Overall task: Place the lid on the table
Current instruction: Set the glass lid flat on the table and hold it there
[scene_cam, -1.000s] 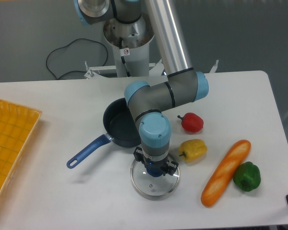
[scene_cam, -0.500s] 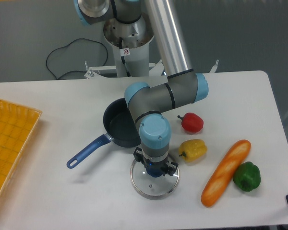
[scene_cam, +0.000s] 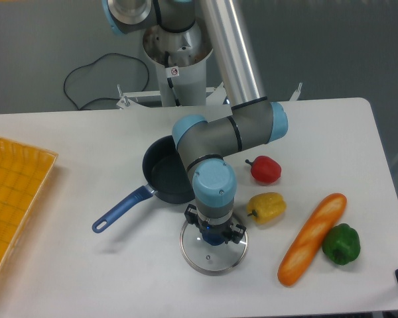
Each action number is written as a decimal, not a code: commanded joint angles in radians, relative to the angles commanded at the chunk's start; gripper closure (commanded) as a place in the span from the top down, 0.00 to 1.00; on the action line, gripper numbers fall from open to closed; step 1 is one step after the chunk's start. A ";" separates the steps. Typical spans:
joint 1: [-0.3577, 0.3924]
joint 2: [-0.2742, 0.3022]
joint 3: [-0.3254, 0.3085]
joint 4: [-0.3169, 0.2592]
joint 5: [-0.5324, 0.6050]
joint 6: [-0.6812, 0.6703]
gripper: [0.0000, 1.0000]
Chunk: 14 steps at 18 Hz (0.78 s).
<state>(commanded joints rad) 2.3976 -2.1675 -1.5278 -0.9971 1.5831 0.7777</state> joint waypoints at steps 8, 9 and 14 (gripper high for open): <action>0.000 -0.002 0.000 0.000 0.003 0.000 0.57; 0.000 -0.003 0.000 0.002 0.005 0.000 0.57; -0.002 -0.008 0.005 0.002 0.005 0.000 0.59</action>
<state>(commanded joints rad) 2.3961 -2.1752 -1.5232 -0.9956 1.5877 0.7777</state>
